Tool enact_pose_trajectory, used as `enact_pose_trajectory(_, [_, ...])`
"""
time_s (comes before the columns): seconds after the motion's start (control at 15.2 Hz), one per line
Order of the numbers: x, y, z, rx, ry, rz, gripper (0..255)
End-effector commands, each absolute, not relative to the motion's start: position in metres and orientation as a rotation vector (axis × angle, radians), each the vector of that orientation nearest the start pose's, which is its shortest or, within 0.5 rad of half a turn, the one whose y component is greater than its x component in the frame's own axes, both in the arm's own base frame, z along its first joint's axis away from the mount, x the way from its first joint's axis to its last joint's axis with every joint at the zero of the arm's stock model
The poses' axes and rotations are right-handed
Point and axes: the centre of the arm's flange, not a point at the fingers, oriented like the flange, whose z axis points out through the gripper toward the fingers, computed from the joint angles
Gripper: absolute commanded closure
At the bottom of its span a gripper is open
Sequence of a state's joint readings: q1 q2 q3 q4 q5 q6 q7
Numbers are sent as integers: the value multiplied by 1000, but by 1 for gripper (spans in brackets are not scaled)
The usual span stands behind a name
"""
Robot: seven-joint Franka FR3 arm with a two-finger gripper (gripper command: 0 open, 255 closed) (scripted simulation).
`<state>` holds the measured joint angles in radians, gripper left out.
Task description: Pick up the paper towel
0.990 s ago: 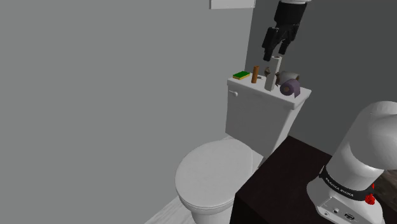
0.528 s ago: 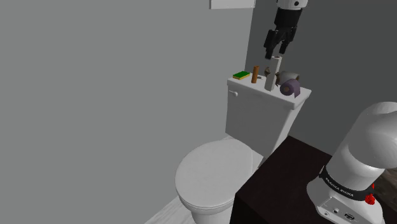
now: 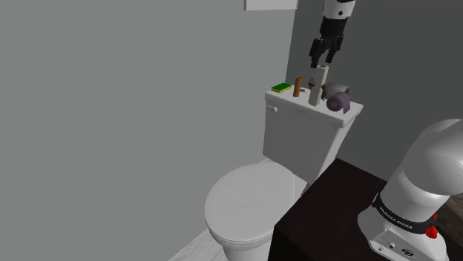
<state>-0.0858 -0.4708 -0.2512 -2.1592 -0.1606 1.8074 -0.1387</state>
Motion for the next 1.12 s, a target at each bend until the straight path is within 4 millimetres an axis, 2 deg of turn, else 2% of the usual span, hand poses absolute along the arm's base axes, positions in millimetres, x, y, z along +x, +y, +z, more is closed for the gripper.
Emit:
enact_pose_trajectory(0.0, [403, -196, 581, -3197, 253, -142, 0])
enact_pose_trajectory(1.06, [471, -394, 533, -3182, 374, -64, 0])
